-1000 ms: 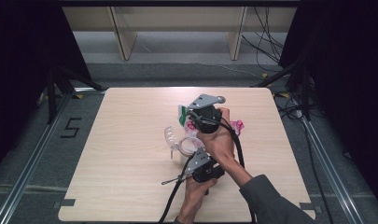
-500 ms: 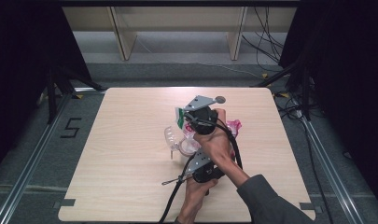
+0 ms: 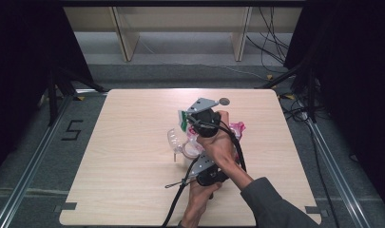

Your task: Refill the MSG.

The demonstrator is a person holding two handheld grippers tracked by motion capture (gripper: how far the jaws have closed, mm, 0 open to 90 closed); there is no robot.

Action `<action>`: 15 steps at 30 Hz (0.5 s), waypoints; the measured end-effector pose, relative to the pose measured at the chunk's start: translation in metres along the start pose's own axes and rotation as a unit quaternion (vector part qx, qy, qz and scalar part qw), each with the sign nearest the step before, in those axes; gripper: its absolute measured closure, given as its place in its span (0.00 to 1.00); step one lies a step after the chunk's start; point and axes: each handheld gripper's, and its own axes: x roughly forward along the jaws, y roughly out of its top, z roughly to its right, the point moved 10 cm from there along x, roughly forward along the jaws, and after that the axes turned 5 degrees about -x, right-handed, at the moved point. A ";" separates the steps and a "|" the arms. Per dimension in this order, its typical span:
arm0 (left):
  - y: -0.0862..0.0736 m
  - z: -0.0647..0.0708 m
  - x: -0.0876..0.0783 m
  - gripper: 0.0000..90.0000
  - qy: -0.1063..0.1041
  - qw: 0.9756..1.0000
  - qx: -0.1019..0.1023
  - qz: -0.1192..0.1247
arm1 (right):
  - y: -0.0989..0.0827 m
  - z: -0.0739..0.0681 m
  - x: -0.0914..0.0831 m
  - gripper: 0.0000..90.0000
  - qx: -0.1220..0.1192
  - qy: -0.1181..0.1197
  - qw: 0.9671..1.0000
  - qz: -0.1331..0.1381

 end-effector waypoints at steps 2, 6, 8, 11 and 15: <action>0.000 0.000 0.000 0.84 0.000 1.000 0.000 0.000 | 0.000 0.001 0.002 1.00 -0.003 -0.003 1.000 0.000; 0.000 -0.001 -0.002 0.84 0.006 1.000 -0.004 -0.003 | 0.000 -0.001 0.003 1.00 -0.010 0.003 1.000 -0.003; 0.001 -0.001 -0.001 0.84 0.004 1.000 -0.003 0.000 | 0.001 -0.001 0.004 1.00 -0.011 -0.001 1.000 -0.001; 0.001 -0.001 0.000 0.84 -0.002 1.000 -0.003 0.004 | 0.001 -0.003 0.005 1.00 -0.009 0.000 1.000 -0.003; 0.004 0.004 0.002 0.84 -0.010 0.999 -0.024 0.021 | 0.000 -0.005 0.005 1.00 -0.010 0.002 1.000 -0.008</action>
